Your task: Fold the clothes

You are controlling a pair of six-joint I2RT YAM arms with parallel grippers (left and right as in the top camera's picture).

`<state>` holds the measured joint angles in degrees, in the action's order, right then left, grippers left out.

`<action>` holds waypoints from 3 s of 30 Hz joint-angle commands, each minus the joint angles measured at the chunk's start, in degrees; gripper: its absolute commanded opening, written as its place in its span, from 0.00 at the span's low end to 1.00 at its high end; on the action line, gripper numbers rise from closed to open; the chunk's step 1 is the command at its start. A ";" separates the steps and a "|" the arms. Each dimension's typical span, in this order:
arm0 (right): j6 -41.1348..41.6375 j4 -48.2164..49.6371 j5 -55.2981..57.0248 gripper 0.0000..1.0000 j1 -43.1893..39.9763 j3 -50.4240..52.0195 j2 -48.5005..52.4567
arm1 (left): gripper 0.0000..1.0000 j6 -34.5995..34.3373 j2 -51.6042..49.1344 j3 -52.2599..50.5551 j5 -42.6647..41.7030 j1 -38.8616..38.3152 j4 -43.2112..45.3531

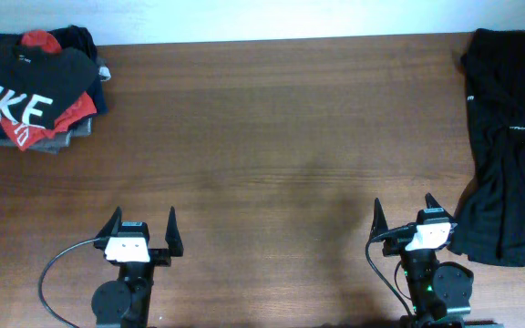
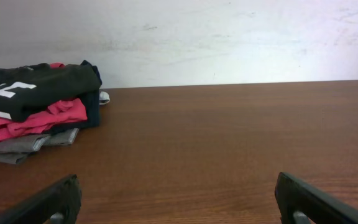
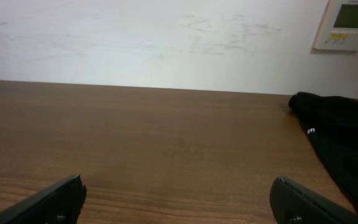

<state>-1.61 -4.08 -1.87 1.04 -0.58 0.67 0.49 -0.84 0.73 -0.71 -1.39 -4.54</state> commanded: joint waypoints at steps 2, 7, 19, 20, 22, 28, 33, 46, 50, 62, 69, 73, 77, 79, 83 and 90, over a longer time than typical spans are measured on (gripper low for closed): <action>-0.07 -0.24 -0.92 0.99 -0.20 0.26 -0.46 | 0.99 1.07 0.50 0.00 -1.05 -0.22 -0.48; -0.07 -0.22 -0.92 0.99 -0.20 0.26 -0.46 | 0.99 1.07 0.50 0.02 -1.07 -0.22 -0.48; -0.09 -0.22 -0.92 0.99 -0.20 0.26 -0.46 | 0.99 1.07 0.50 0.00 -1.05 -0.22 -0.48; -0.07 -0.22 -0.92 0.99 -0.20 0.26 -0.46 | 0.99 1.07 0.50 0.02 -1.05 -0.22 -0.48; -0.07 -0.24 -0.92 0.99 -0.20 0.26 -0.46 | 0.99 1.07 0.50 0.00 -1.05 -0.22 -0.48; -0.07 -0.22 -0.92 0.99 -0.20 0.26 -0.46 | 0.99 1.07 0.50 0.00 -1.05 -0.22 -0.48; -0.07 -0.22 -0.92 0.99 -0.20 0.26 -0.46 | 0.99 1.07 0.50 0.00 -1.05 -0.22 -0.48; -0.07 -0.22 -0.92 0.99 -0.20 0.26 -0.46 | 0.99 1.07 0.50 0.00 -1.05 -0.22 -0.48; -0.07 -0.24 -0.92 0.99 -0.20 0.26 -0.46 | 0.99 1.07 0.50 0.00 -1.07 -0.22 -0.48; -0.07 -0.20 1.11 0.99 -0.26 0.26 -0.46 | 0.99 1.07 0.50 0.00 -1.05 -0.22 -0.48; 10.29 0.31 -6.08 0.99 -0.26 0.26 -0.46 | 0.99 1.07 0.50 0.00 -1.05 -0.22 -0.48; 25.11 1.25 -12.57 0.99 -0.26 0.26 -0.46 | 0.99 1.07 0.50 0.00 -1.05 -0.22 -0.48; 33.81 2.80 -12.57 0.99 -0.26 0.26 -0.46 | 0.99 1.07 0.50 0.00 -1.05 -0.22 -0.48; 38.45 2.99 -13.05 0.99 -0.26 0.26 -0.46 | 0.99 1.07 0.50 0.00 -1.05 -0.22 -0.48; 39.52 3.45 -14.12 0.99 -0.26 0.26 -0.46 | 0.99 1.07 0.50 0.00 -1.05 -0.22 -0.48; 29.42 14.78 -13.75 0.99 -0.31 -1.22 -0.44 | 0.99 1.07 0.50 0.00 -1.07 -0.22 -0.48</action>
<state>34.17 7.90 -15.14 1.04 -0.58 0.67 0.49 -0.84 0.73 -0.69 -1.39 -4.54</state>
